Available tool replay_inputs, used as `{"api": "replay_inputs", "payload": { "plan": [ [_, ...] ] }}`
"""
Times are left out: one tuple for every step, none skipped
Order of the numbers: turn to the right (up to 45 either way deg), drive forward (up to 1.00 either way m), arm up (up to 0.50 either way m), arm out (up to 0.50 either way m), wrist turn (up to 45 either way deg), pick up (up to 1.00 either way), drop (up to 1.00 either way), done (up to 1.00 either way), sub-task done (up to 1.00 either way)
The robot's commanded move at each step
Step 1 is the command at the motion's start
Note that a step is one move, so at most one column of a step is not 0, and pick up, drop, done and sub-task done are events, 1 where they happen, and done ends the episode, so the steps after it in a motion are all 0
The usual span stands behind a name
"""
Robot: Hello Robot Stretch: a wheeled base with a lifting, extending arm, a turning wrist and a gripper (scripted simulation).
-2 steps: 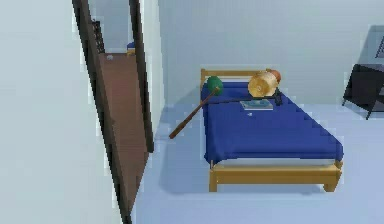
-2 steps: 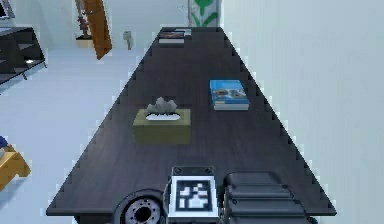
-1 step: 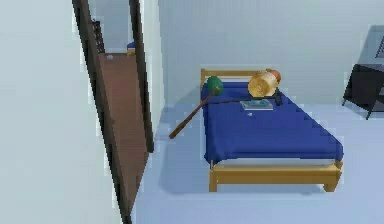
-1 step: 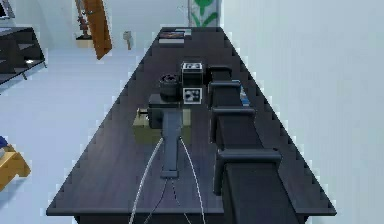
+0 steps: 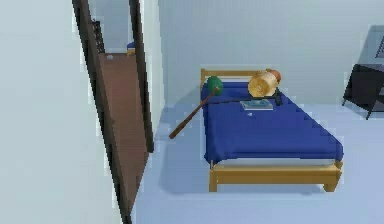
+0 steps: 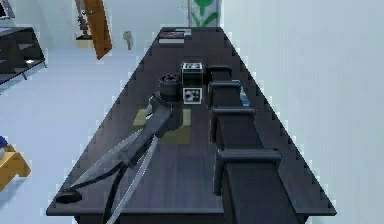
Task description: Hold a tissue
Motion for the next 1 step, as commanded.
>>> {"api": "replay_inputs", "payload": {
  "plan": [
    [0.0, 0.00, 0.00, 0.00, 45.0, 0.00, 0.00, 0.00, 0.00]
  ]
}}
